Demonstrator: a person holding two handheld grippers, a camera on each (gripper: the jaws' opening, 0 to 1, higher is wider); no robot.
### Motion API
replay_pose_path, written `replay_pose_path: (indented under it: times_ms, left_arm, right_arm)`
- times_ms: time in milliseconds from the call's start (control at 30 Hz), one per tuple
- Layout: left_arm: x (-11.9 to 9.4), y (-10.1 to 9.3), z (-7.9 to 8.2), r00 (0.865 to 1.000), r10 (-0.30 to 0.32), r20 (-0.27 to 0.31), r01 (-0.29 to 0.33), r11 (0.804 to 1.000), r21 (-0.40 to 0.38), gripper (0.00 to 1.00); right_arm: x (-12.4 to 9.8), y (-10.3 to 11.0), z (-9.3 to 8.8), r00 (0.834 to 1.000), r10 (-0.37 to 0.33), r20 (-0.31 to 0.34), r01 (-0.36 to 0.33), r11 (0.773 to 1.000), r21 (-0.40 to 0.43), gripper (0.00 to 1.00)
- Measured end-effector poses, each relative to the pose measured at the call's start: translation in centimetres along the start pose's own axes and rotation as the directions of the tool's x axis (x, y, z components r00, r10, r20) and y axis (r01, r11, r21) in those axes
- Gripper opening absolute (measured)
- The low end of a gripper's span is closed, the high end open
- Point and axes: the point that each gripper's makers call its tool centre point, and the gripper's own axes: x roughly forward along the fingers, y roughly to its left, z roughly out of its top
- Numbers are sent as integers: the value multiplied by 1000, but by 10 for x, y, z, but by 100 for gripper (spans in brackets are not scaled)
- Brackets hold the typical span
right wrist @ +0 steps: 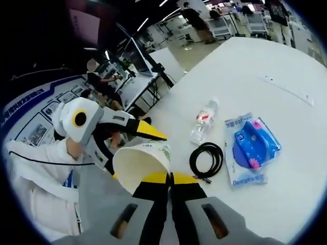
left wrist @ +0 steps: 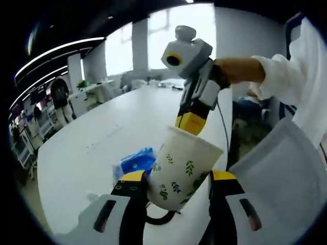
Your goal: Arrange the tabletop items into an orderly group along one side of the table until the central work area is clear of visible clutter.
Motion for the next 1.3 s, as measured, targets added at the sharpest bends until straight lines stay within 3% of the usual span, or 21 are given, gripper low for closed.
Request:
replay_pose_path:
  times_ms: [100,200,267,467,633,700,900,1000,1133,1300]
  left_arm:
    - [-3,-4,5,999,-13,42,16,997,-76,39]
    - [-7,-1,13,992,-21,122,48,974,-223,38]
    - [-9,0,15,988,-19,155,62,959,-277,37]
    - [-11,-2,17,985,-14,174,69,946,-316,36]
    - [-17,2,18,970,-14,243,119,899,-422,35]
    - [-19,3,17,967,-14,256,128,891,-435,35]
    - [-22,1,19,958,-8,288,147,873,-466,35]
    - [-21,0,18,956,17,293,125,880,-458,36]
    - [-18,-2,15,963,29,267,98,887,-451,37]
    - [-21,3,16,958,46,282,95,880,-465,36]
  right_arm:
    - [-5,3,10,998,22,51,-22,1000,12,0]
    - [-8,7,18,994,50,98,-54,998,37,0]
    - [-10,9,22,990,62,125,-69,997,48,0]
    - [-11,18,35,980,56,189,-55,998,-10,0]
    - [-9,24,40,975,64,213,-46,995,-89,0]
    - [-10,30,47,966,78,244,-48,990,-129,0]
    - [-8,36,50,970,50,238,7,973,-233,0]
    - [-7,34,51,969,46,242,12,972,-236,0]
    - [-3,28,51,971,51,233,-2,979,-206,0]
    - [-3,29,52,969,64,239,-18,981,-191,0]
